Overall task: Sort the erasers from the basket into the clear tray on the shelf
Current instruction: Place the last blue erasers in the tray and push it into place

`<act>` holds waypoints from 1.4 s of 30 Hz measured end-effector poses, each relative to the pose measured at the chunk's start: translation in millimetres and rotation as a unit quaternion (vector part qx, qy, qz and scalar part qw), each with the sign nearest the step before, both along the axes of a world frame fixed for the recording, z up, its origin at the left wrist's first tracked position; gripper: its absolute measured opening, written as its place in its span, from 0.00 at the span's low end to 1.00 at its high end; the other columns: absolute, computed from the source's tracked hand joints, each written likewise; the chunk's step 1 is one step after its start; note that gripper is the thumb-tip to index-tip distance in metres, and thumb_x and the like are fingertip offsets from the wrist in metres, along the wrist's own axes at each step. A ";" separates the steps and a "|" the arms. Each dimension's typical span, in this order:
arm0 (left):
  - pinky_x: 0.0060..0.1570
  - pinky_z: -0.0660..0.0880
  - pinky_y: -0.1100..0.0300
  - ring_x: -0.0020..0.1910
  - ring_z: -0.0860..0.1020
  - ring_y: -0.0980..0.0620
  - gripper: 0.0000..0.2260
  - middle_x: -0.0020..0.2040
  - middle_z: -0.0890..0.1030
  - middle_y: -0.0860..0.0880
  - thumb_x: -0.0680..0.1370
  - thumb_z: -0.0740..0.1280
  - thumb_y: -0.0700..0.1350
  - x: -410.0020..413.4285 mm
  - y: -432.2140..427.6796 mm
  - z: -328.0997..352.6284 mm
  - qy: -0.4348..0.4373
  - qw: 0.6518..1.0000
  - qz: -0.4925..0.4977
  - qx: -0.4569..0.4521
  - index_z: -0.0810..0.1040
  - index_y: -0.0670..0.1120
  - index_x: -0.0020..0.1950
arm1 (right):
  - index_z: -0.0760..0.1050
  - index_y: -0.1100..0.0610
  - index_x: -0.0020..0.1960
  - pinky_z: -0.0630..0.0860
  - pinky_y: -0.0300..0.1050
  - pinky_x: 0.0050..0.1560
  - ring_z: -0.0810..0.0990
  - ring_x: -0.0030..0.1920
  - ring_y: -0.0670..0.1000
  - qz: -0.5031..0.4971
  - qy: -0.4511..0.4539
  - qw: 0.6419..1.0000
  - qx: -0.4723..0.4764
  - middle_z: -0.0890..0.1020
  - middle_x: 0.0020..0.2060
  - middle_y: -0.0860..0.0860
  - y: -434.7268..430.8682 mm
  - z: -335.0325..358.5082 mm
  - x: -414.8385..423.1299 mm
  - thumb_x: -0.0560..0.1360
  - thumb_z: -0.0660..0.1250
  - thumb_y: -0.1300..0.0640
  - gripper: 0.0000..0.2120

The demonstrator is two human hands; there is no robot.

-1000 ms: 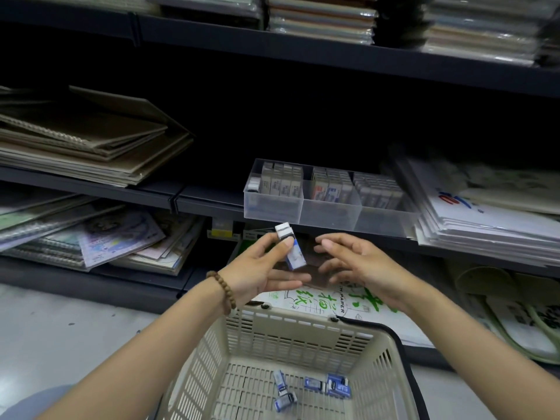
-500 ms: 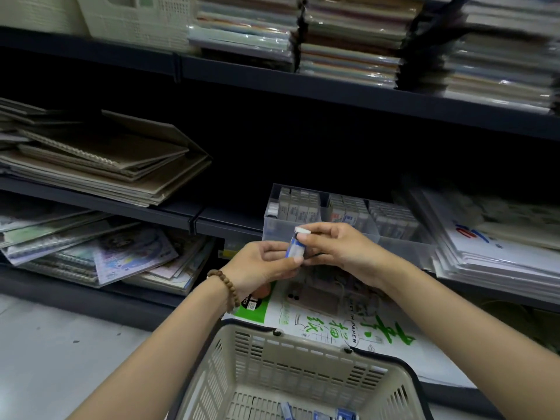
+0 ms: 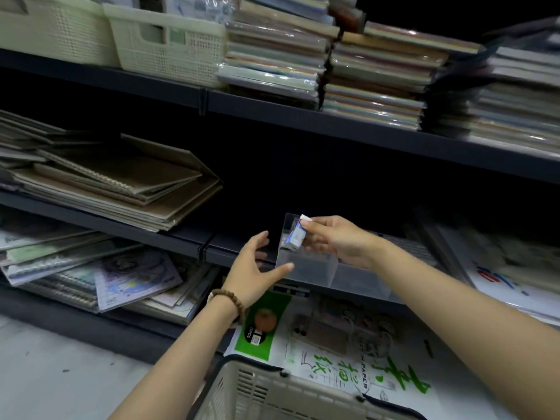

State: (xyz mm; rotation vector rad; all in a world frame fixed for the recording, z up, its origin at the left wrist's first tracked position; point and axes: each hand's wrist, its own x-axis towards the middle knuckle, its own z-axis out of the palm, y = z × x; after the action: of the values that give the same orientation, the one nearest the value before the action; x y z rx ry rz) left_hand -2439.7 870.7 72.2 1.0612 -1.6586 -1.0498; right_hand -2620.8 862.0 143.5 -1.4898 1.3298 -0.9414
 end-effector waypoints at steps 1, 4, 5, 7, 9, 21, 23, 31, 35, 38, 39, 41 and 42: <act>0.63 0.68 0.62 0.67 0.68 0.54 0.36 0.69 0.66 0.54 0.70 0.73 0.50 1.1 -2.0 -5.0 -0.015 1.000 -0.013 0.014 0.59 0.49 0.74 | 0.78 0.55 0.48 0.79 0.37 0.43 0.81 0.38 0.44 -0.007 0.005 1.000 0.009 0.82 0.40 0.50 -7.1 -3.4 0.6 0.78 0.63 0.56 0.06; 0.70 0.63 0.56 0.71 0.64 0.54 0.39 0.72 0.64 0.53 0.69 0.74 0.50 -1.6 -5.0 -17.7 -0.044 0.995 -0.068 0.052 0.57 0.48 0.75 | 0.77 0.56 0.46 0.78 0.36 0.39 0.78 0.34 0.43 -0.025 0.026 0.999 0.026 0.80 0.37 0.50 -22.3 -15.3 0.3 0.77 0.64 0.55 0.05; 0.70 0.63 0.56 0.70 0.65 0.55 0.38 0.71 0.66 0.54 0.69 0.74 0.50 -2.9 -5.8 -20.5 -0.052 0.994 -0.079 0.050 0.58 0.49 0.74 | 0.77 0.56 0.46 0.77 0.35 0.38 0.78 0.35 0.43 -0.029 0.033 0.999 0.026 0.80 0.37 0.50 -25.3 -18.7 -0.2 0.77 0.64 0.55 0.05; 0.68 0.65 0.58 0.68 0.67 0.58 0.36 0.69 0.69 0.56 0.69 0.74 0.49 -4.0 -6.2 -23.2 -0.047 0.993 -0.092 0.048 0.61 0.52 0.73 | 0.76 0.58 0.49 0.77 0.33 0.37 0.78 0.37 0.44 -0.034 0.049 0.998 0.018 0.80 0.39 0.50 -28.6 -24.3 -0.2 0.77 0.64 0.56 0.06; 0.66 0.66 0.59 0.66 0.68 0.59 0.35 0.67 0.70 0.58 0.69 0.74 0.48 -3.9 -6.9 -25.0 -0.038 0.994 -0.092 0.048 0.62 0.54 0.72 | 0.74 0.62 0.56 0.77 0.31 0.37 0.79 0.40 0.44 -0.041 0.055 0.998 0.000 0.80 0.42 0.51 -30.3 -28.8 1.1 0.77 0.64 0.56 0.11; 0.65 0.67 0.62 0.65 0.69 0.61 0.35 0.61 0.70 0.62 0.69 0.75 0.48 -6.5 -6.8 -27.4 -0.027 0.995 -0.084 0.046 0.62 0.54 0.71 | 0.71 0.63 0.61 0.78 0.32 0.39 0.81 0.41 0.45 -0.024 0.113 0.991 -0.073 0.79 0.44 0.50 -33.3 -28.8 3.5 0.78 0.64 0.59 0.14; 0.65 0.67 0.62 0.65 0.69 0.61 0.35 0.60 0.70 0.62 0.69 0.74 0.48 -6.4 -6.4 -26.8 -0.028 0.995 -0.083 0.047 0.62 0.54 0.71 | 0.70 0.62 0.62 0.80 0.35 0.42 0.81 0.43 0.47 -0.020 0.130 0.987 -0.092 0.79 0.46 0.51 -31.9 -25.1 4.6 0.78 0.64 0.59 0.15; 0.63 0.65 0.64 0.61 0.69 0.63 0.34 0.55 0.68 0.68 0.70 0.74 0.48 -6.9 -5.8 -25.0 -0.026 0.994 -0.088 0.054 0.62 0.53 0.71 | 0.70 0.61 0.64 0.79 0.47 0.54 0.80 0.52 0.52 0.007 0.241 0.964 -0.112 0.75 0.54 0.53 -26.6 -26.0 6.5 0.74 0.69 0.57 0.21; 0.63 0.66 0.63 0.60 0.68 0.63 0.34 0.56 0.69 0.65 0.70 0.74 0.48 -7.4 -5.2 -24.8 -0.025 0.995 -0.081 0.052 0.62 0.53 0.71 | 0.70 0.59 0.62 0.78 0.46 0.55 0.78 0.53 0.51 -0.020 0.257 0.961 -0.096 0.75 0.52 0.50 -24.2 -27.5 -1.1 0.72 0.72 0.54 0.23; 0.63 0.66 0.62 0.60 0.68 0.62 0.34 0.57 0.69 0.63 0.70 0.74 0.47 -7.8 -4.0 -23.4 -0.023 0.995 -0.080 0.053 0.62 0.53 0.71 | 0.72 0.57 0.56 0.79 0.34 0.44 0.79 0.45 0.45 -0.043 0.220 0.970 -0.091 0.76 0.48 0.50 -22.8 -29.5 2.3 0.71 0.73 0.52 0.19; 0.63 0.65 0.62 0.60 0.68 0.62 0.34 0.58 0.69 0.62 0.70 0.74 0.47 -7.8 -3.8 -23.2 -0.021 0.995 -0.081 0.054 0.62 0.53 0.71 | 0.72 0.57 0.55 0.78 0.31 0.41 0.80 0.43 0.44 -0.045 0.197 0.976 -0.080 0.77 0.47 0.51 -22.3 -29.4 4.2 0.71 0.72 0.51 0.17; 0.63 0.65 0.63 0.61 0.67 0.62 0.34 0.59 0.69 0.62 0.70 0.74 0.47 -8.2 -3.2 -23.1 -0.021 0.995 -0.082 0.055 0.61 0.53 0.72 | 0.73 0.60 0.55 0.77 0.28 0.37 0.80 0.41 0.43 -0.058 0.166 0.983 -0.060 0.78 0.45 0.51 -22.7 -28.7 5.9 0.73 0.71 0.51 0.17; 0.63 0.65 0.63 0.61 0.67 0.62 0.34 0.59 0.69 0.62 0.70 0.74 0.47 -8.5 -2.9 -23.2 -0.022 0.995 -0.082 0.055 0.61 0.53 0.72 | 0.74 0.61 0.56 0.76 0.27 0.36 0.79 0.41 0.42 -0.064 0.162 0.983 -0.052 0.78 0.45 0.51 -23.0 -28.5 6.2 0.73 0.71 0.52 0.18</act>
State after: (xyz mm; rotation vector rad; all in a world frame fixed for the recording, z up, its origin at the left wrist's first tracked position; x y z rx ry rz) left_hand -2448.2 867.8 49.1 1.0390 -1.7639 -1.2444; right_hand -2614.7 839.0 115.0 -1.7073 1.6480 -0.8857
